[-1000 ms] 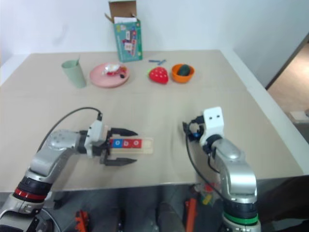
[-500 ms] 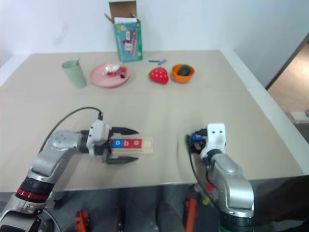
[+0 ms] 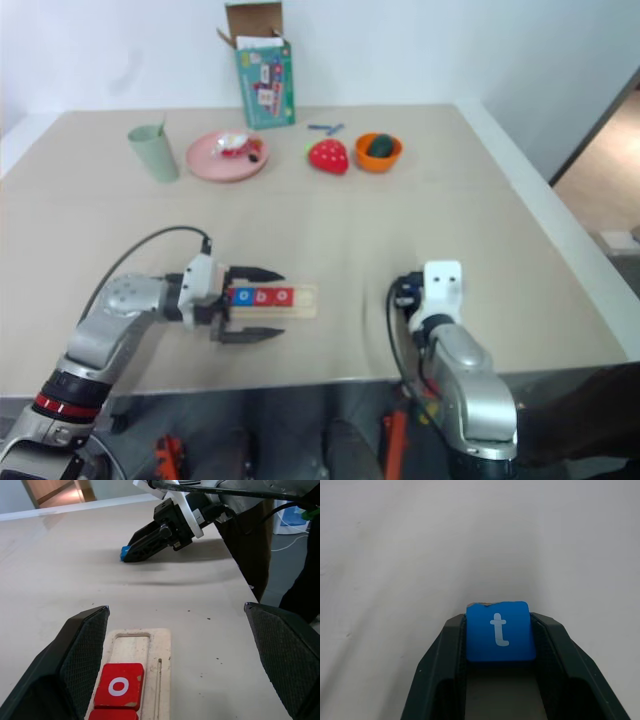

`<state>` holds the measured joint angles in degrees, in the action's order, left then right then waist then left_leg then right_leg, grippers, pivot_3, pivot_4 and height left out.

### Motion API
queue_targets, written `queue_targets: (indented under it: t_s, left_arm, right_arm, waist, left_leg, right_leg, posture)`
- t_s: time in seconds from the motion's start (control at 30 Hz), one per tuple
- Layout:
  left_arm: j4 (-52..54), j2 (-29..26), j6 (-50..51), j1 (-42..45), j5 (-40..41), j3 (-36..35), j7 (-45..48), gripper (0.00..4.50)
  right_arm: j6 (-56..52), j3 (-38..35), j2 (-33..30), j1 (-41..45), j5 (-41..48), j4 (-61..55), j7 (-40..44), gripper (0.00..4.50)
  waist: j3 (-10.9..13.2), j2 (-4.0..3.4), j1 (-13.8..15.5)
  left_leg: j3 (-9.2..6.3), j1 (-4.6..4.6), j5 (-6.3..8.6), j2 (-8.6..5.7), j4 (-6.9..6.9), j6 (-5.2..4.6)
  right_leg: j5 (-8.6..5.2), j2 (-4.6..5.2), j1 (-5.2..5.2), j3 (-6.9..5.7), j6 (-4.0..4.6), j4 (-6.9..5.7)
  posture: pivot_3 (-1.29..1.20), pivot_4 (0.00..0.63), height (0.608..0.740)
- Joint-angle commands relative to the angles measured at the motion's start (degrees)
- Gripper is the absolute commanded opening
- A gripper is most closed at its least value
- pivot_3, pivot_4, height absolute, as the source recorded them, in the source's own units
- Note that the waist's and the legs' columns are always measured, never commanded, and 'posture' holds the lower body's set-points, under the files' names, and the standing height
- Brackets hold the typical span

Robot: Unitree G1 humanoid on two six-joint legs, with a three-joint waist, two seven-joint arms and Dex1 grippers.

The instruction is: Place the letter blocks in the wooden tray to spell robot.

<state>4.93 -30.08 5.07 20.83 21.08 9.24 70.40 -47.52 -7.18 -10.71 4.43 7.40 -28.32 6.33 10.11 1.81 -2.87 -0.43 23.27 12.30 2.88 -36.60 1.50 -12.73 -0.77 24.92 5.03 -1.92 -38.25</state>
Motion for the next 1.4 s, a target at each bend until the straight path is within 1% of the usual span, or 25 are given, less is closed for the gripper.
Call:
queue_targets:
  t_s: [0.03,0.13,0.23,0.4,0.53,0.8,1.23,1.3,1.33,1.4]
  left_arm:
    - [-0.38,-0.23,-1.66,-0.33,-0.34,-0.12,0.31,4.5]
    - [-1.37,-0.13,-2.49,-0.38,-0.87,-0.11,0.32,4.5]
    - [-2.02,-0.05,-3.16,-0.32,-1.26,-0.08,0.26,4.5]
    - [-2.44,-0.21,-3.56,-0.38,-1.81,-0.18,-0.16,4.5]
    - [-2.67,-0.34,-3.67,-0.52,-2.23,-0.36,-0.47,4.5]
    - [-2.08,-0.85,-2.97,-0.26,-2.16,-0.72,-0.72,4.5]
    - [-0.37,-0.79,-1.07,0.86,-2.14,-0.2,-1.23,4.5]
    - [-0.13,-0.78,-0.83,0.88,-2.15,-0.16,-1.42,4.5]
    - [0.05,-0.84,-0.71,0.81,-2.15,-0.13,-1.54,4.5]
    - [0.49,-0.98,-0.52,0.59,-2.15,-0.09,-1.74,4.5]
  right_arm:
    - [-1.84,3.52,0.54,0.79,-0.72,-5.03,-1.24,1.23]
    - [-6.22,7.13,2.94,3.92,-0.68,-7.69,-2.96,1.23]
    - [-10.41,9.08,5.16,6.61,-0.99,-7.36,-4.52,1.23]
    - [-13.54,11.56,4.42,8.46,-1.83,-5.17,-4.64,1.23]
    - [-15.35,12.87,4.13,9.0,-1.72,-5.58,-4.08,1.23]
    - [-15.54,12.89,5.36,8.89,-0.33,-4.88,-2.69,1.23]
    - [-14.8,12.99,5.65,8.39,0.21,-4.47,-1.65,1.23]
    - [-14.29,12.78,5.76,8.4,0.22,-4.53,-1.52,2.31]
    - [-13.76,12.64,5.83,8.46,0.24,-4.6,-1.45,2.54]
    - [-12.99,12.24,5.86,8.56,0.26,-5.19,-1.39,3.21]
  waist:
    - [0.0,0.0,0.0]
    - [0.0,-0.01,-0.12]
    - [0.0,0.0,-0.02]
    - [0.0,0.0,0.15]
    - [0.0,0.0,0.1]
    - [0.0,0.0,0.03]
    - [0.0,0.0,0.03]
    - [0.0,0.0,0.03]
    - [0.0,0.0,0.03]
    - [0.0,0.0,0.03]
  left_leg:
    - [0.0,0.0,0.0,0.0,0.0,0.0]
    - [0.0,0.01,0.0,0.01,0.01,0.0]
    - [-0.02,0.03,-0.01,0.02,0.01,-0.01]
    - [-0.01,0.11,0.0,-0.01,0.0,0.0]
    - [-0.02,0.13,0.0,-0.01,0.03,0.0]
    - [-0.04,0.09,0.0,0.0,0.03,-0.01]
    - [-0.05,0.1,0.0,0.0,0.03,0.0]
    - [-0.05,0.1,0.0,0.0,0.03,-0.01]
    - [-0.05,0.1,0.0,0.0,0.03,-0.01]
    - [-0.05,0.1,0.0,0.0,0.03,0.0]
  right_leg:
    - [0.0,0.0,0.01,0.0,0.0,0.0]
    - [0.01,-0.02,0.05,0.0,0.02,-0.01]
    - [0.02,-0.02,0.05,-0.02,0.03,-0.01]
    - [-0.04,0.05,0.05,-0.03,-0.04,0.06]
    - [-0.04,0.03,0.08,-0.04,-0.04,0.06]
    - [-0.03,0.02,0.06,-0.05,-0.01,0.05]
    - [-0.03,0.02,0.07,-0.07,-0.01,0.06]
    - [-0.03,0.02,0.07,-0.06,-0.02,0.06]
    - [-0.03,0.02,0.07,-0.06,-0.01,0.06]
    - [-0.03,0.02,0.07,-0.06,-0.01,0.06]
  posture:
    - [0.0,0.15,0.74]
    - [0.0,0.15,0.74]
    - [0.0,0.15,0.74]
    - [0.0,0.15,0.74]
    - [0.0,0.15,0.74]
    - [0.0,0.15,0.74]
    - [0.0,0.15,0.74]
    - [0.0,0.15,0.74]
    - [0.0,0.15,0.74]
    - [0.0,0.15,0.74]
